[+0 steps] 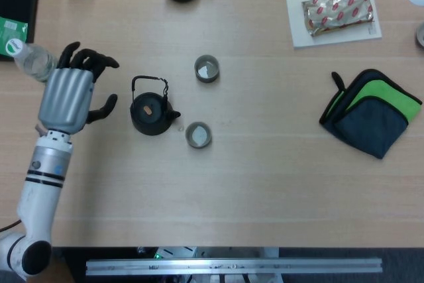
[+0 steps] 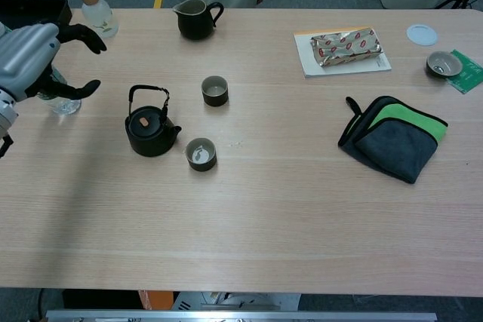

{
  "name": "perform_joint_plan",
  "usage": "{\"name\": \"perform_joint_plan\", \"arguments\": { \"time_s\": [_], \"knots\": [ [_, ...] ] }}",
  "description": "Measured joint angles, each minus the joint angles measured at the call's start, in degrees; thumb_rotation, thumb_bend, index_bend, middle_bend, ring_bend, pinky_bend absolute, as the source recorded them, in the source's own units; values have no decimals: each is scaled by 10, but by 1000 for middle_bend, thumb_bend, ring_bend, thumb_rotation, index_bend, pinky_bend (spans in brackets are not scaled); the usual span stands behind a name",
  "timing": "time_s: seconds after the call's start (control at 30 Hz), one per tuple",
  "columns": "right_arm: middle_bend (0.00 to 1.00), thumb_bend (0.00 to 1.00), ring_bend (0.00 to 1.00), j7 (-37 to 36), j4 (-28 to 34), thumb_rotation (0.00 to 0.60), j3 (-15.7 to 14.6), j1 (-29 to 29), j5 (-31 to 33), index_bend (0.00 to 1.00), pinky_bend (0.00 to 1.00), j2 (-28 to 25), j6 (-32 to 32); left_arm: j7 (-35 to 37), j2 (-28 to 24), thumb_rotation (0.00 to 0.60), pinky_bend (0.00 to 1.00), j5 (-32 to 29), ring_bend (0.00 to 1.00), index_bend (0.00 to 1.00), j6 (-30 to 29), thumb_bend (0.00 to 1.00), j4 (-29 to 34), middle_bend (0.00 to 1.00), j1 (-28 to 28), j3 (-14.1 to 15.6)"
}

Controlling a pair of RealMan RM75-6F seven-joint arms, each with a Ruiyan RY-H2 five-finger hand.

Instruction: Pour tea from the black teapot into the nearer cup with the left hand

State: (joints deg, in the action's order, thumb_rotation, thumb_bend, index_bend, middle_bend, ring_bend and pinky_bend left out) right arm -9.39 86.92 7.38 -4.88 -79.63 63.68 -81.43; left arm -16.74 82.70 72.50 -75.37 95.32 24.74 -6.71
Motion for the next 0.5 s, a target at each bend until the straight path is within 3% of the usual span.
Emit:
{"name": "perform_joint_plan", "arguments": {
  "time_s": [0.27, 0.5],
  "knots": [
    [379, 7, 288, -1, 1, 600, -2, -3, -5, 282, 289, 0, 2, -55, -45, 600, 122, 0, 219, 330, -54, 292, 41, 334, -53, 24],
    [379, 7, 288, -3, 1, 600, -2, -3, -6, 282, 289, 0, 2, -59, -41, 600, 122, 14, 219, 330, -78, 292, 37, 334, -74, 35]
  ]
}}
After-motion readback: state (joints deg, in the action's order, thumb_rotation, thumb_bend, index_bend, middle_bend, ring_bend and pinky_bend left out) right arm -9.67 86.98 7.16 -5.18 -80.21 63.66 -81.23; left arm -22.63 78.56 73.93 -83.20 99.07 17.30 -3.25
